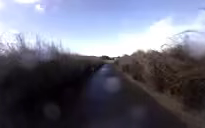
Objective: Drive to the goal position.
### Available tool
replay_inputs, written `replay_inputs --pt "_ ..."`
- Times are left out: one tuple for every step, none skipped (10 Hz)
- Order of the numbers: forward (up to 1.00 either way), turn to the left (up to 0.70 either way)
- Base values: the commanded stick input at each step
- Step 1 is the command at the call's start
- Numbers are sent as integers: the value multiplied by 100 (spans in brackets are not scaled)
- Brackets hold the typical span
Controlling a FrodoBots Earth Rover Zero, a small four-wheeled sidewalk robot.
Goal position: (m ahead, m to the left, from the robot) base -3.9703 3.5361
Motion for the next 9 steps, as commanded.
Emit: replay_inputs --pt "70 -35" --pt "70 0" --pt "70 0" --pt "70 0" --pt "70 0" --pt "70 0" --pt "70 0" --pt "70 0" --pt "70 0"
